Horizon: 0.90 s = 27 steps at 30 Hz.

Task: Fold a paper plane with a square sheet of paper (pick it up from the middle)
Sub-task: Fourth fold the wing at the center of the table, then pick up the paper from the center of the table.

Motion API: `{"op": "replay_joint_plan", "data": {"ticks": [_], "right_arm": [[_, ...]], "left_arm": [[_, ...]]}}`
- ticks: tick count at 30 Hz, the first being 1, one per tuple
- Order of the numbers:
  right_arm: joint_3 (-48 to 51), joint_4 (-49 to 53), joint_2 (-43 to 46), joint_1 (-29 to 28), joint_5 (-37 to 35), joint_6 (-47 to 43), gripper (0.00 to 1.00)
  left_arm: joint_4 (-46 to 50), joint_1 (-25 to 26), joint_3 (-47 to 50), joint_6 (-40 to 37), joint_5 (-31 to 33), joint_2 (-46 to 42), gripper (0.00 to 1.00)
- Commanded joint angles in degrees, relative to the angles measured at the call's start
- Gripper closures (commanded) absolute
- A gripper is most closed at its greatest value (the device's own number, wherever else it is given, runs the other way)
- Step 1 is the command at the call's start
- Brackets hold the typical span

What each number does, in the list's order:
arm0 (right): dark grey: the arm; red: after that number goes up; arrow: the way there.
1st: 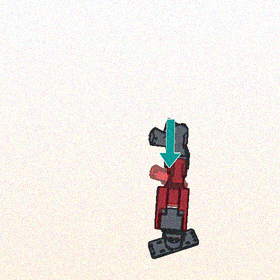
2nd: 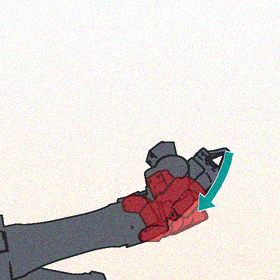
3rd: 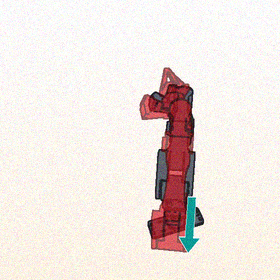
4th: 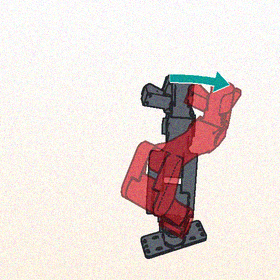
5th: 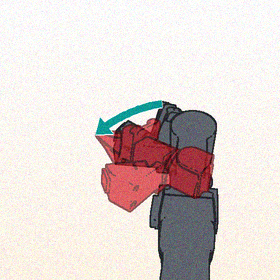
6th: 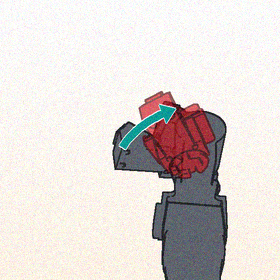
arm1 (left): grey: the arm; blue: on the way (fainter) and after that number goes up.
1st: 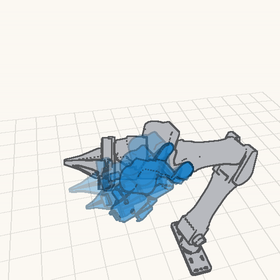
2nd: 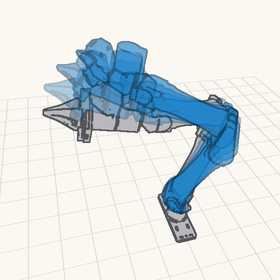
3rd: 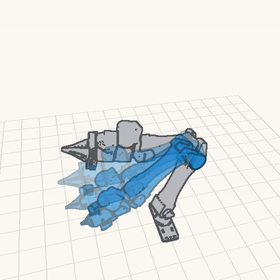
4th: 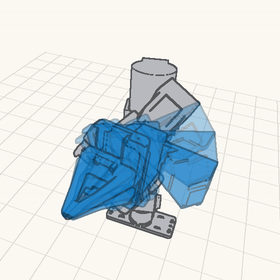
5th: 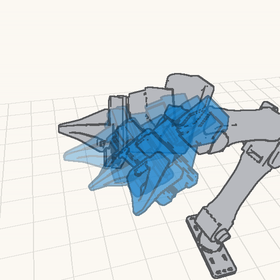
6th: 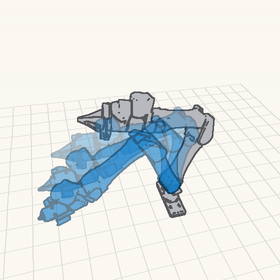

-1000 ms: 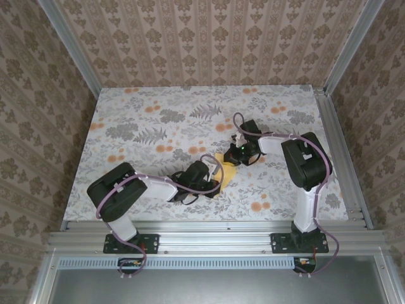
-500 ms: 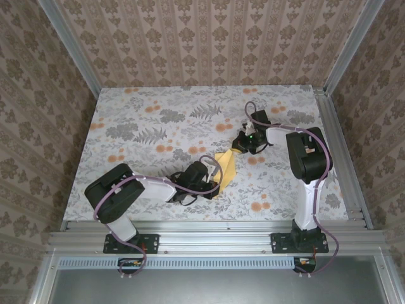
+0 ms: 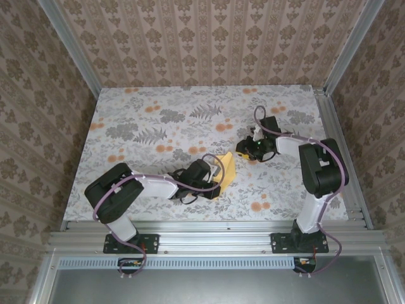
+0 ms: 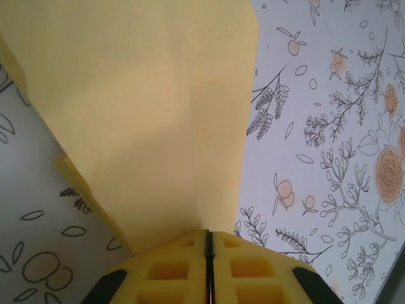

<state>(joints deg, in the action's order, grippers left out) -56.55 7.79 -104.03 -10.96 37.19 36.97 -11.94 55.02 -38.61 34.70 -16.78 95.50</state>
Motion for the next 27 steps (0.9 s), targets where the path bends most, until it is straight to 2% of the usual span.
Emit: {"op": "replay_joint_plan", "data": {"ticks": [1, 7, 13, 20, 27], "right_arm": [[3.8, -4.1, 3.2, -2.3, 5.6, 3.7, 0.61], [6.8, -8.4, 2.2, -6.9, 5.9, 7.0, 0.56], [5.5, -9.6, 0.0, -9.7, 5.7, 7.5, 0.53], [7.4, -13.3, 0.3, -12.5, 5.7, 10.3, 0.59], [9.4, -14.3, 0.4, -15.0, 4.5, 10.8, 0.63]], "left_arm": [[3.3, -0.5, -1.6, -1.0, -1.3, -1.8, 0.86], [4.0, -1.8, -1.0, -1.0, -1.5, -5.9, 0.83], [6.2, -3.4, 0.3, -1.3, -1.7, -10.1, 0.80], [11.7, -6.0, 1.3, -1.8, 0.9, -15.6, 0.71], [15.1, -10.0, 3.8, -0.3, 1.7, -21.4, 0.57]]}}
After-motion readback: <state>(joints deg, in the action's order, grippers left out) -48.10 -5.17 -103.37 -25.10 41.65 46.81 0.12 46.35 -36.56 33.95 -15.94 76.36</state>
